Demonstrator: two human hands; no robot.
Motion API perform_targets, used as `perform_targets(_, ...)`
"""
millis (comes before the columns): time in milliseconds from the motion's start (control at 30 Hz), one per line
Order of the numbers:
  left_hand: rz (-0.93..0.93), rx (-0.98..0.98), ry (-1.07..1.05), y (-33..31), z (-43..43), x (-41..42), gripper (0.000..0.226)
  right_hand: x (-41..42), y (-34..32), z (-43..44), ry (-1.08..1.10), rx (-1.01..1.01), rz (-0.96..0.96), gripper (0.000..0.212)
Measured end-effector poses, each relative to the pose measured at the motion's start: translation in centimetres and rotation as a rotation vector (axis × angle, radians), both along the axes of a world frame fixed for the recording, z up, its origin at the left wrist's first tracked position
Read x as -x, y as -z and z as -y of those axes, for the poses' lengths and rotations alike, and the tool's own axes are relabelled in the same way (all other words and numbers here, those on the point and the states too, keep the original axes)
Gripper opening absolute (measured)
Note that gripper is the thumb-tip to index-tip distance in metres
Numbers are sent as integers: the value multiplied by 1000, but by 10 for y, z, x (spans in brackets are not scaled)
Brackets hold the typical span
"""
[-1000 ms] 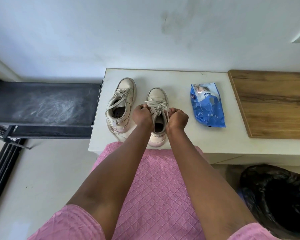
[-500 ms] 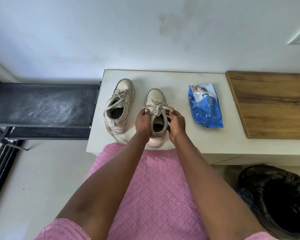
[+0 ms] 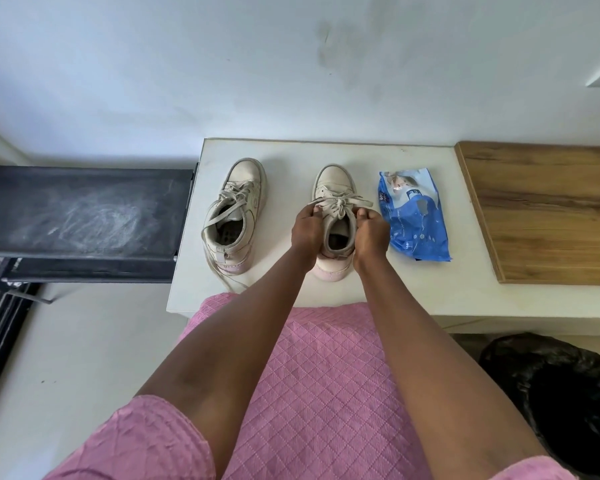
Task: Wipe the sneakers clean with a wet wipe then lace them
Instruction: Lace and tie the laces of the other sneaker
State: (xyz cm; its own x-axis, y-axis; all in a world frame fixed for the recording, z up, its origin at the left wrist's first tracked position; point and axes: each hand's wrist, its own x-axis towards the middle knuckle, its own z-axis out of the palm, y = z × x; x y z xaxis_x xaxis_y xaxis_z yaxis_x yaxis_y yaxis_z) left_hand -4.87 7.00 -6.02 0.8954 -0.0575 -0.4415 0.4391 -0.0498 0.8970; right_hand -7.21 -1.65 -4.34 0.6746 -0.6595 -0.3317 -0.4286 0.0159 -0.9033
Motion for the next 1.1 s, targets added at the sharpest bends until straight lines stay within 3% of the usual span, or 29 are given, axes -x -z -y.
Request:
perform_targets(167,251,-262,16,-37,-35,-4,36,4,-16,-19,124,409,56,27)
perform_targets(300,478,-457,-129,-69,-92,-20,37,-3,-22,-55,50,807,238,23)
perform_targets(433,265,-541,-152,-66,-146,-36,36,-17,-32,-94,-399,583,224,16)
perform_targets(567,43,-421,-4,-47,-172,-41,28,-24,-35,-128,-776,534,86,32)
perform_targets(733,36,-304,31,-35,-169,-34,24,-30,-37,-141,-701,554,16,24)
perform_targets(867,-13,-351,39,-26,-163,-29,40,-20,-41,-132,-639,554,-58,29)
perform_targets(1000,34,-352,4,-17,-169,-23,33,-9,-42,-116,-646,399,-173,18)
perform_targets(1100,107,-560,124,-14,-175,-26,22,-25,-39,-107,-612,211,-272,19)
